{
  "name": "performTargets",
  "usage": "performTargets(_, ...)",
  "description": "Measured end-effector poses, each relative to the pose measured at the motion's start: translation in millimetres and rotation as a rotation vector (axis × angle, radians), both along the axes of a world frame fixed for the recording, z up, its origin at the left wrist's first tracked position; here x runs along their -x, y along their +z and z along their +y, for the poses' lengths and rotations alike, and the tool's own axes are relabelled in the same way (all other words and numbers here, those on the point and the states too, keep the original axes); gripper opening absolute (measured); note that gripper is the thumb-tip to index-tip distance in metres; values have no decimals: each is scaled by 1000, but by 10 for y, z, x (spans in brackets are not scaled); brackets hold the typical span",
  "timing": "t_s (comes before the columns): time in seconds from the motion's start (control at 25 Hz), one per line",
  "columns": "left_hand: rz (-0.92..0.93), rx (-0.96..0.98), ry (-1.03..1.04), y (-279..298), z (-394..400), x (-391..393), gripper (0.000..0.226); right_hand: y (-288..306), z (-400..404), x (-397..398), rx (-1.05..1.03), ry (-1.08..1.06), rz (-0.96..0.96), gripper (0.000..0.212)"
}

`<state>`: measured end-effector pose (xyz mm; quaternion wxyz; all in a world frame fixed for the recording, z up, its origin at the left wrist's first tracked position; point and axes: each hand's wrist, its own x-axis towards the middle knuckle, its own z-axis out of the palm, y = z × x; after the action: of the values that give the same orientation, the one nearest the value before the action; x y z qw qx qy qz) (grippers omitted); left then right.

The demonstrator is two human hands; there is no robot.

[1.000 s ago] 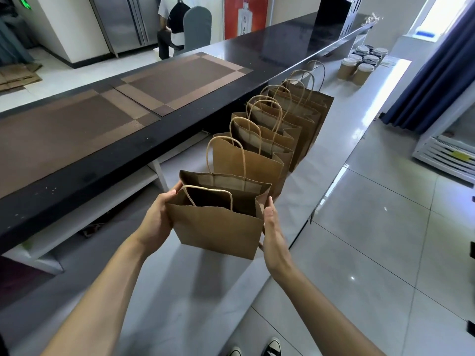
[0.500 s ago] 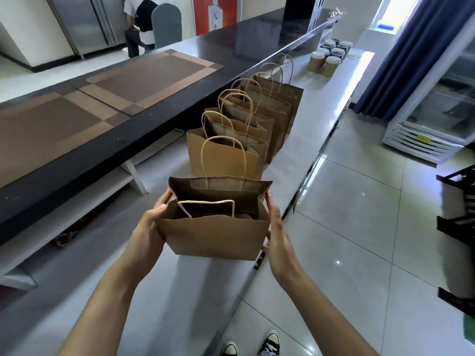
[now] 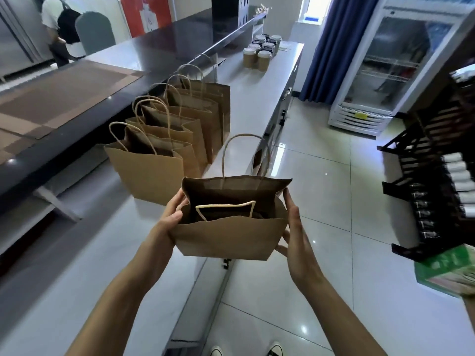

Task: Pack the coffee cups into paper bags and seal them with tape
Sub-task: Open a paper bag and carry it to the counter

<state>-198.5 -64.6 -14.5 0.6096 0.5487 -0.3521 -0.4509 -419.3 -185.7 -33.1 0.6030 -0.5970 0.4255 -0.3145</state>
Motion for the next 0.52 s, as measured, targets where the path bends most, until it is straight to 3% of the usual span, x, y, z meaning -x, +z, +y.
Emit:
performTargets(0.08,-17,-3,-46,31,-248,247,89,4,-162,286,5,-37,-13,61)
performTargets(0.2,-7,-7,-72,88,-609,586,101,10,-394,649,-8,-64,-22,61)
performTargets(0.32,-15,-3,-48,51,-856,927,74,20,-650,984,-6,-78,-30,67)
performTargets(0.52,-36,-33,-31,-24,-1237,1329,83,-23,-1054,1390,-14,-107,-35,63)
